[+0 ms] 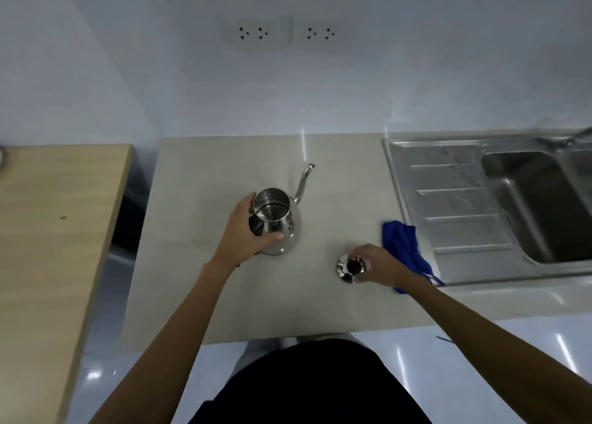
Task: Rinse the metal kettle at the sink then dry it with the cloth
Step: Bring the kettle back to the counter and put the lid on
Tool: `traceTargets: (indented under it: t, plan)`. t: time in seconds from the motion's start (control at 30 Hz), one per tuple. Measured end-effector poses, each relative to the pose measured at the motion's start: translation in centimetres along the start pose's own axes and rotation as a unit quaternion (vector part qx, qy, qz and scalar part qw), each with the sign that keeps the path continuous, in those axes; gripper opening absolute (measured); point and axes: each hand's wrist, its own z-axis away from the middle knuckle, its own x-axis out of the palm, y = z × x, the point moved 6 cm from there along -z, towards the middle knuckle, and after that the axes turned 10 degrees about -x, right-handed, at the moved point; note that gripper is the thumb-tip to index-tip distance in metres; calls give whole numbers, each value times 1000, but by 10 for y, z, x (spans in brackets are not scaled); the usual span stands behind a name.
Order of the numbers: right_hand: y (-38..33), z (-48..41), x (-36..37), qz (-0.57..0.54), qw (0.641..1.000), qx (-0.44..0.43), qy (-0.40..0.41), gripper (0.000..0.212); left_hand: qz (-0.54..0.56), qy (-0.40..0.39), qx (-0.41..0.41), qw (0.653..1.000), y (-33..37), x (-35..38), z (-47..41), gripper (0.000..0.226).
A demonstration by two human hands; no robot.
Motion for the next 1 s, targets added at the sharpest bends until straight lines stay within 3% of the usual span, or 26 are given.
traceTargets:
  t: [0.27, 0.4, 0.53, 0.7, 0.83, 1.0]
  plan:
    - [-4, 12, 17, -40, 986, -12, 164, 23, 1, 14, -6, 1000, -11, 4, -3, 98]
    - [-26, 8, -6, -81, 969, -38, 229, 27, 14, 9, -5, 1000, -9, 3, -1, 95]
    - [-93, -9, -63, -117, 937, -144, 296, 28, 26, 9, -19, 999, -7, 2, 2, 97]
    - [-184, -47, -95, -68, 938, -246, 235, 26, 29, 7, -19, 999, -3, 1, 3, 96]
    - [-215, -75, -85, 11, 953, -256, 163, 27, 42, 8, -24, 999, -1, 0, 3, 93]
    - [-219, -89, -76, 32, 963, -238, 119, 23, 51, 9, -21, 998, 2, -2, 4, 90]
